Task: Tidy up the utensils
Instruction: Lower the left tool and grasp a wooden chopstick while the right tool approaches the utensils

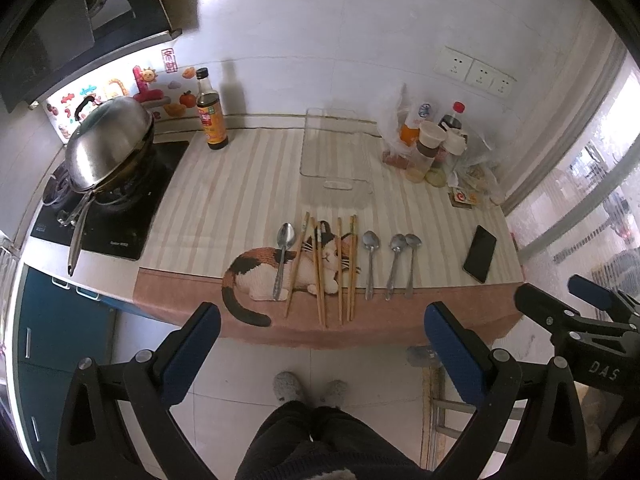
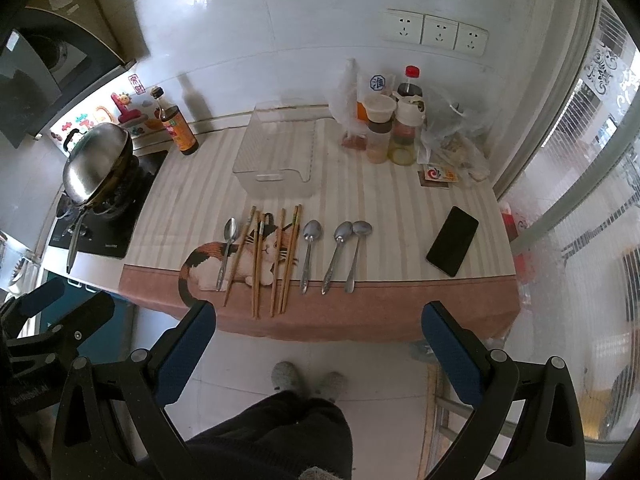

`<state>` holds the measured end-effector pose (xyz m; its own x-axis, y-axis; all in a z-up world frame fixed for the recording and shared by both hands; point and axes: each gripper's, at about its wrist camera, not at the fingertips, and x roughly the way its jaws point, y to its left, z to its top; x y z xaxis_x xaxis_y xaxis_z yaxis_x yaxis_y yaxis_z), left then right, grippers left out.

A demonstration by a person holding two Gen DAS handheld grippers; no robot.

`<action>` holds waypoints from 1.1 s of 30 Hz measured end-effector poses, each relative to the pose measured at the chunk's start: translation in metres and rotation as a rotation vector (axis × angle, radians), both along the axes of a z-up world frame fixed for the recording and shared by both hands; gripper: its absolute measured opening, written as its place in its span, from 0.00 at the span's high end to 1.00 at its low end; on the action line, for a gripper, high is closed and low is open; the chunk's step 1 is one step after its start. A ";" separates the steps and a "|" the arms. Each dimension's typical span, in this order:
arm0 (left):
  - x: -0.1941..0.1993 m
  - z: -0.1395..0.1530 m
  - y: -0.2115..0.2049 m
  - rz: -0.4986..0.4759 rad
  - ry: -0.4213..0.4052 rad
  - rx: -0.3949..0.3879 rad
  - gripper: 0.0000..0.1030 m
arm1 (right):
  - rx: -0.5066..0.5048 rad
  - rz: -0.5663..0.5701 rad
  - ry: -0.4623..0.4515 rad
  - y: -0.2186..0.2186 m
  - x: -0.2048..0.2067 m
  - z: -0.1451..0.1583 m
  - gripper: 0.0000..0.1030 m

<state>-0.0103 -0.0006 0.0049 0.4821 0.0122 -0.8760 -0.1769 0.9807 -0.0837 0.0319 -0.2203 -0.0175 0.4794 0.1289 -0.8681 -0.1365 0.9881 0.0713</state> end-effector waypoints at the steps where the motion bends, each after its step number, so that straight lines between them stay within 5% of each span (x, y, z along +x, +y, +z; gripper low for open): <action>1: 0.003 -0.001 0.000 0.016 -0.010 0.031 0.00 | -0.002 -0.006 -0.005 0.000 0.000 0.000 0.00; 7: 0.027 -0.025 0.010 0.127 -0.067 0.277 0.00 | -0.039 -0.055 -0.038 0.001 0.018 -0.022 0.00; 11: 0.050 -0.061 0.023 0.147 -0.012 0.305 0.00 | -0.049 -0.093 -0.033 0.001 0.039 -0.050 0.00; 14: 0.069 -0.096 0.029 0.136 0.057 0.281 0.00 | -0.054 -0.127 -0.016 0.005 0.058 -0.078 0.06; 17: 0.087 -0.133 0.035 0.112 0.135 0.237 0.02 | -0.042 -0.152 0.039 0.010 0.080 -0.119 0.24; 22: 0.115 -0.205 0.048 0.058 0.307 0.129 0.32 | 0.038 -0.172 0.170 0.020 0.116 -0.189 0.54; 24: 0.122 -0.227 0.052 0.043 0.348 0.088 0.45 | 0.062 -0.184 0.227 0.024 0.127 -0.216 0.56; 29: 0.146 -0.272 0.050 -0.020 0.420 0.011 0.58 | 0.079 -0.198 0.315 0.038 0.147 -0.262 0.58; 33: 0.165 -0.292 0.041 -0.058 0.440 0.013 0.58 | 0.072 -0.222 0.352 0.043 0.155 -0.280 0.58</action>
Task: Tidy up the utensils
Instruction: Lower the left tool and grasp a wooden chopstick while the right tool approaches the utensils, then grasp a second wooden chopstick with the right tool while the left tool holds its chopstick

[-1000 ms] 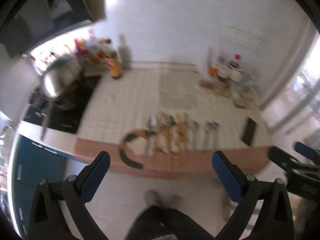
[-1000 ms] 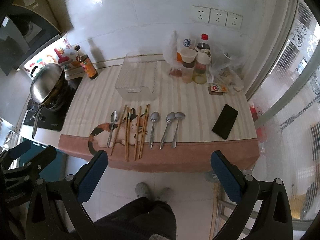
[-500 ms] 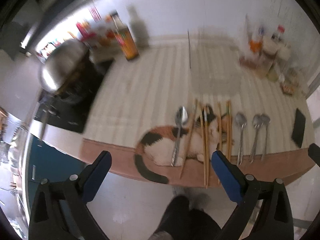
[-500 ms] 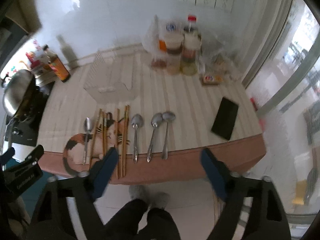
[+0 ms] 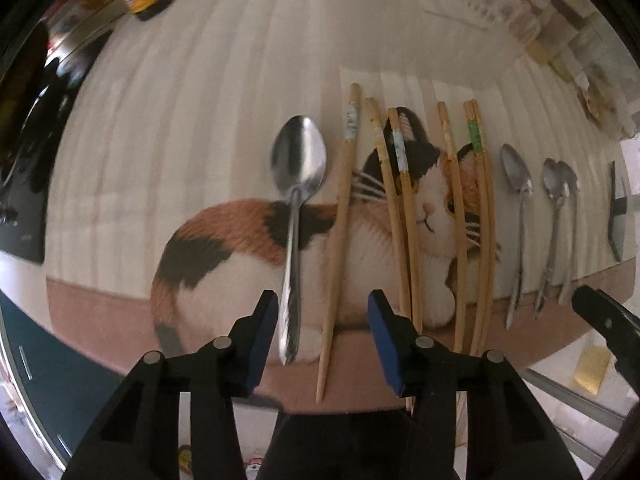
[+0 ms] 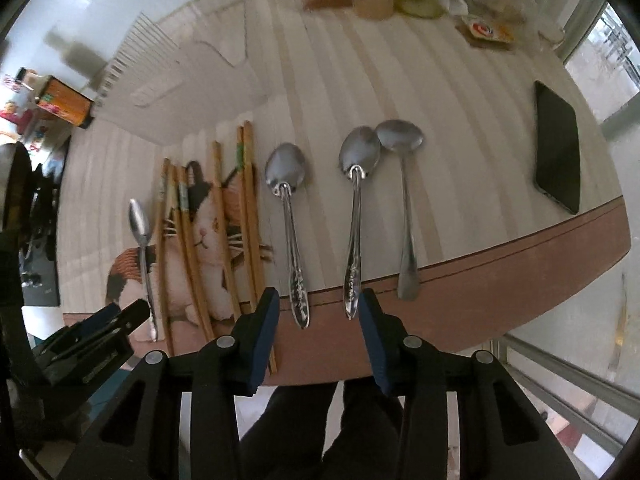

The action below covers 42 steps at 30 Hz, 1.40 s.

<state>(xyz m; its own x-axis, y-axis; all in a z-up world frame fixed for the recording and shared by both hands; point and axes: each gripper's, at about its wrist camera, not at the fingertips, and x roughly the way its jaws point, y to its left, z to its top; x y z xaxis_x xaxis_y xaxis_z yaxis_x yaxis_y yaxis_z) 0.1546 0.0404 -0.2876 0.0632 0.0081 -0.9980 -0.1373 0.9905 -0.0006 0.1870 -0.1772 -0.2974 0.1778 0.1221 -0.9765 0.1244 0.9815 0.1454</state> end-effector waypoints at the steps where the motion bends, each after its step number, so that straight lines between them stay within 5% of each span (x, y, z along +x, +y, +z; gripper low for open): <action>1: 0.005 -0.004 -0.004 -0.015 0.003 0.006 0.58 | -0.003 -0.001 0.005 0.000 0.001 -0.001 0.58; 8: 0.023 -0.016 -0.025 -0.080 -0.005 0.043 0.95 | -0.032 -0.025 0.028 0.002 0.008 -0.011 0.58; 14: 0.026 -0.011 -0.009 -0.019 -0.016 0.058 0.96 | -0.012 -0.015 0.030 0.008 0.015 -0.012 0.58; 20: 0.013 0.000 0.023 0.111 0.027 -0.024 0.96 | 0.055 0.021 0.039 0.034 0.036 -0.027 0.59; 28: 0.033 -0.010 0.027 0.068 0.020 -0.014 0.92 | -0.009 0.097 0.036 0.063 0.061 -0.050 0.78; 42: 0.047 -0.010 0.021 0.073 0.005 -0.021 0.90 | 0.108 0.109 0.093 0.085 0.069 -0.054 0.80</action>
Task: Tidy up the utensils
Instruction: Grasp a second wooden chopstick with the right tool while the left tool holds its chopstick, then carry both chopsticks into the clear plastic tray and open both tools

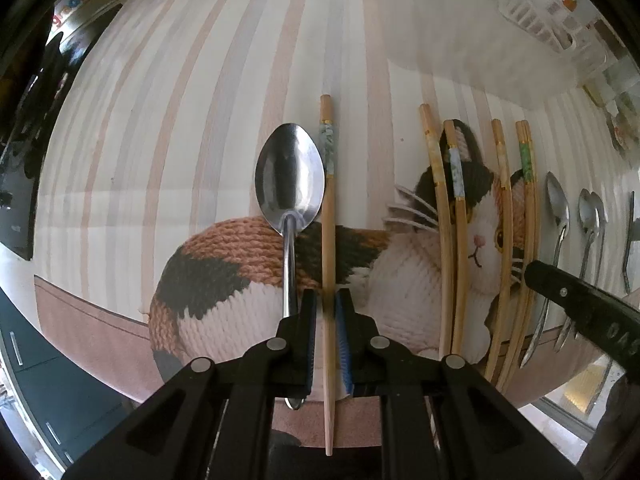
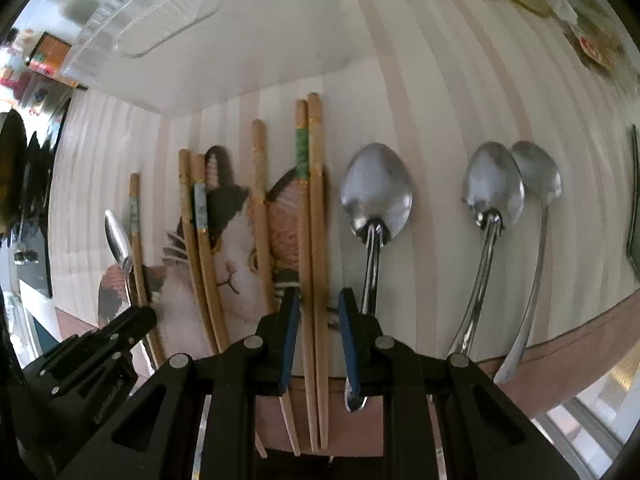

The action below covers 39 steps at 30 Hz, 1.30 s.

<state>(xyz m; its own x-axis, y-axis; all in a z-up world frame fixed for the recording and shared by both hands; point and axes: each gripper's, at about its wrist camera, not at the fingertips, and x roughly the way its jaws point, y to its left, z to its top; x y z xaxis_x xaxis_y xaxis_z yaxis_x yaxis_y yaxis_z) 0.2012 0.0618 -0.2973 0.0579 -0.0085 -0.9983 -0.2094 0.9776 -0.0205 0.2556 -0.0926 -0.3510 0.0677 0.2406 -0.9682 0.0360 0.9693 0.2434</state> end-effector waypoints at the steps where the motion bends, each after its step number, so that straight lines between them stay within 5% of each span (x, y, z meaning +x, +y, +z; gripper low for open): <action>1: 0.001 0.000 -0.001 0.002 -0.001 -0.003 0.90 | 0.044 -0.033 0.020 -0.006 0.000 -0.002 0.80; 6: 0.001 -0.004 -0.001 0.001 -0.004 0.001 0.90 | 0.097 -0.075 0.037 -0.014 0.001 -0.004 0.84; 11: 0.001 -0.005 -0.005 -0.002 -0.006 0.013 0.90 | -0.078 0.009 -0.021 0.006 0.014 -0.009 0.85; 14: 0.001 -0.006 -0.005 -0.001 -0.005 0.011 0.90 | -0.170 0.011 -0.014 0.021 0.015 -0.010 0.94; 24: -0.015 -0.009 -0.013 -0.002 -0.012 0.022 0.95 | -0.167 0.060 0.035 -0.003 -0.006 -0.017 0.94; 31: -0.009 -0.013 -0.017 -0.015 -0.006 0.033 0.95 | -0.275 0.123 0.031 0.025 -0.006 -0.017 0.93; 39: -0.031 0.002 -0.037 -0.014 -0.049 0.102 0.96 | -0.215 0.091 -0.028 0.031 -0.032 -0.010 0.94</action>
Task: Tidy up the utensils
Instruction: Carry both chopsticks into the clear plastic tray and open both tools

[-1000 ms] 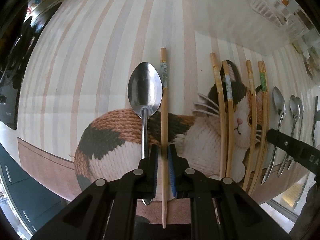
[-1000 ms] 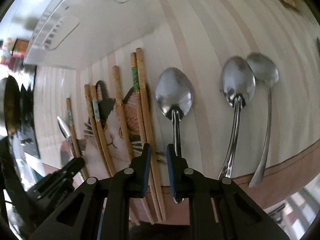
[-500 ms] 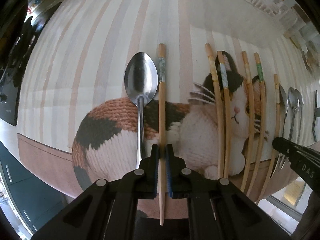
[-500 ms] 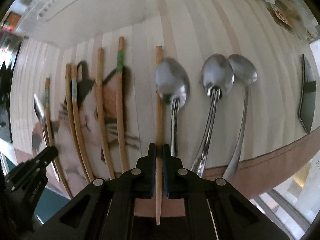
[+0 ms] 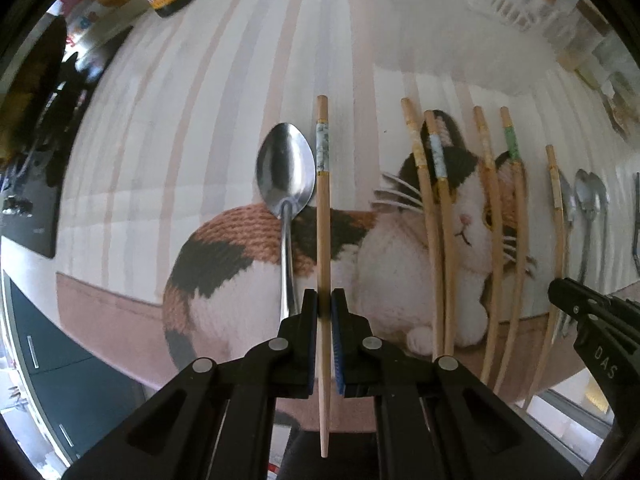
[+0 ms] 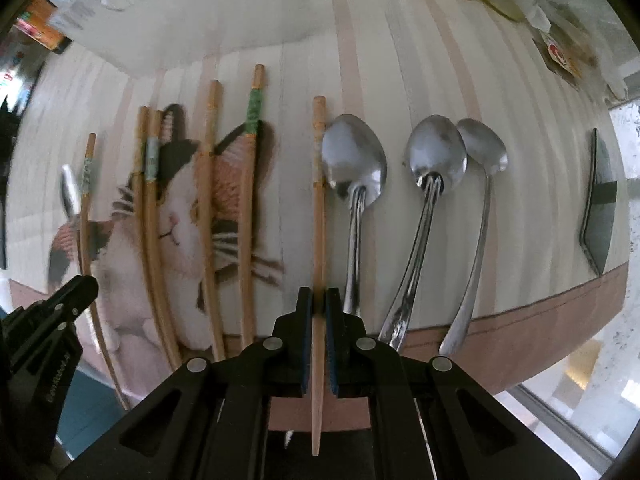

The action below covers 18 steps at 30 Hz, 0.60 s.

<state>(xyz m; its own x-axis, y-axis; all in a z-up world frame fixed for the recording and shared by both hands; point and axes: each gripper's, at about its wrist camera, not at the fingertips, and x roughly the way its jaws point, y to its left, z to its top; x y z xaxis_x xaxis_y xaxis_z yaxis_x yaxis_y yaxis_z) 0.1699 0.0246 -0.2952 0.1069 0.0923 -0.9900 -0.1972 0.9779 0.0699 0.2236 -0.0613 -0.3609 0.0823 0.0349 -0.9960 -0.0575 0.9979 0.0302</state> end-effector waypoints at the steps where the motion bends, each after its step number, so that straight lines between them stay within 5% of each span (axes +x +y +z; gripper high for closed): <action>1: -0.006 0.005 -0.001 0.010 -0.013 0.004 0.96 | 0.019 0.002 -0.015 0.000 -0.005 0.006 0.94; 10: -0.026 0.079 -0.016 0.061 -0.141 -0.001 0.96 | 0.157 0.025 -0.124 -0.014 -0.025 0.068 0.94; 18: 0.042 0.166 -0.010 0.025 -0.283 -0.124 0.96 | 0.303 0.010 -0.240 -0.062 0.040 0.175 0.94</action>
<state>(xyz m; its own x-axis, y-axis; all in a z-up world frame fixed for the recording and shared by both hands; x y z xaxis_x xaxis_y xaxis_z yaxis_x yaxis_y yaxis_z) 0.2116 0.0149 -0.1293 0.3788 -0.0217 -0.9252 -0.2160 0.9700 -0.1112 0.2632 -0.1232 -0.1862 0.3102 0.3262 -0.8930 -0.1083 0.9453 0.3077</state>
